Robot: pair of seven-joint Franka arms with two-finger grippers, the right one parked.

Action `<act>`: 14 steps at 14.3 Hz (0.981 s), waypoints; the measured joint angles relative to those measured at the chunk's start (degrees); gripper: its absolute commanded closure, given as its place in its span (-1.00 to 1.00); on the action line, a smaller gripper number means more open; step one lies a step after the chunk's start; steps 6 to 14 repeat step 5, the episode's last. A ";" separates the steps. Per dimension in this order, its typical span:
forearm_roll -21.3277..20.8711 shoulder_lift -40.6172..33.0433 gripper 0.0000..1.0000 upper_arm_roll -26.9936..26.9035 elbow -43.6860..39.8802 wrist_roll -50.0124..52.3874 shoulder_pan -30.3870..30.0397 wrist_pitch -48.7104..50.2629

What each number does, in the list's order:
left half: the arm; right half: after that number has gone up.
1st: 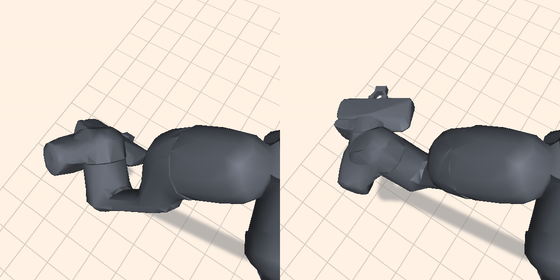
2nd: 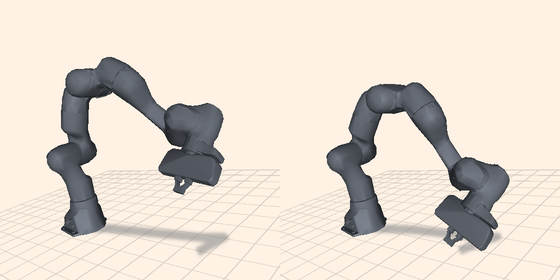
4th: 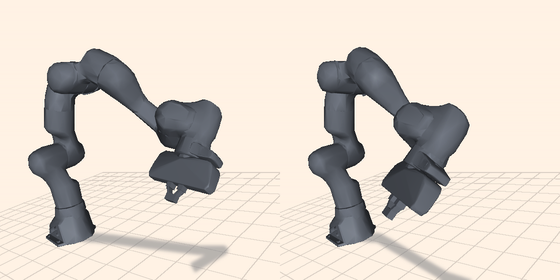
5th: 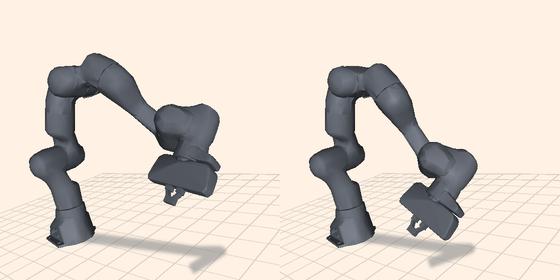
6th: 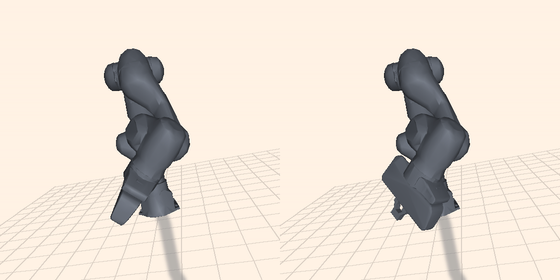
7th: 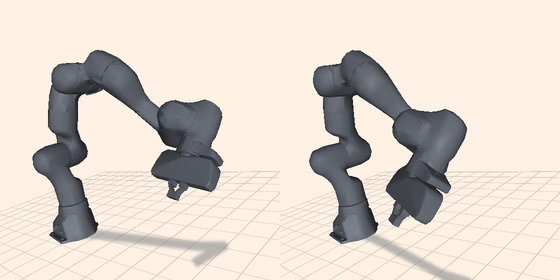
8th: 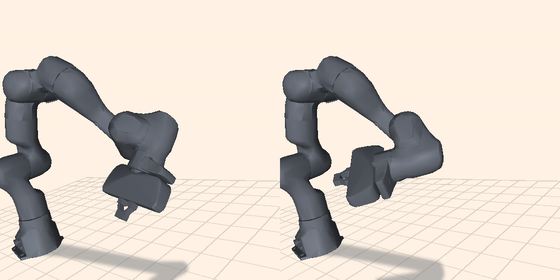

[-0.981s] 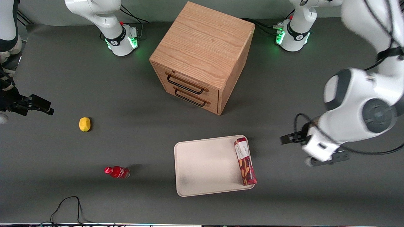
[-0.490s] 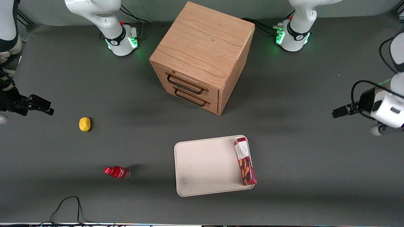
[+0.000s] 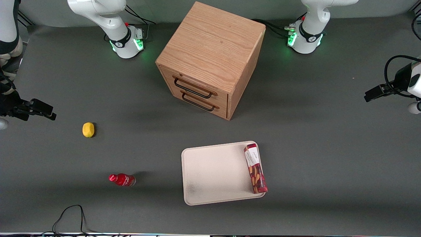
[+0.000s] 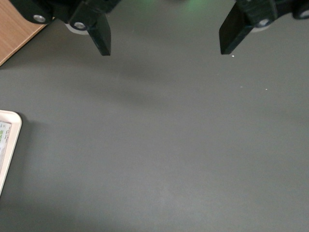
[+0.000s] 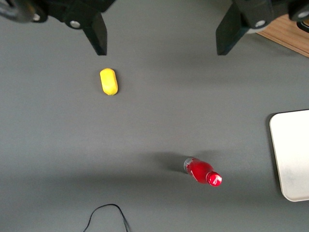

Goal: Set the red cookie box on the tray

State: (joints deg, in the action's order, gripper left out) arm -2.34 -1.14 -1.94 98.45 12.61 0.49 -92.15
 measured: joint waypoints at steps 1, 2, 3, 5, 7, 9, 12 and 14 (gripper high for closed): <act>-0.13 -0.12 -1.00 2.22 -0.03 -0.98 -1.92 0.38; -0.16 -0.33 -1.00 3.95 -0.11 -1.72 -3.30 1.05; -0.18 -0.56 -1.00 4.79 -0.30 -2.13 -3.61 1.83; -0.26 -0.88 -1.00 4.04 -1.03 -2.27 -1.71 3.31; -0.26 -0.88 -1.00 4.04 -1.03 -2.27 -1.71 3.31; -0.26 -0.88 -1.00 4.04 -1.03 -2.27 -1.71 3.31; -0.26 -0.88 -1.00 4.04 -1.03 -2.27 -1.71 3.31; -0.26 -0.88 -1.00 4.04 -1.03 -2.27 -1.71 3.31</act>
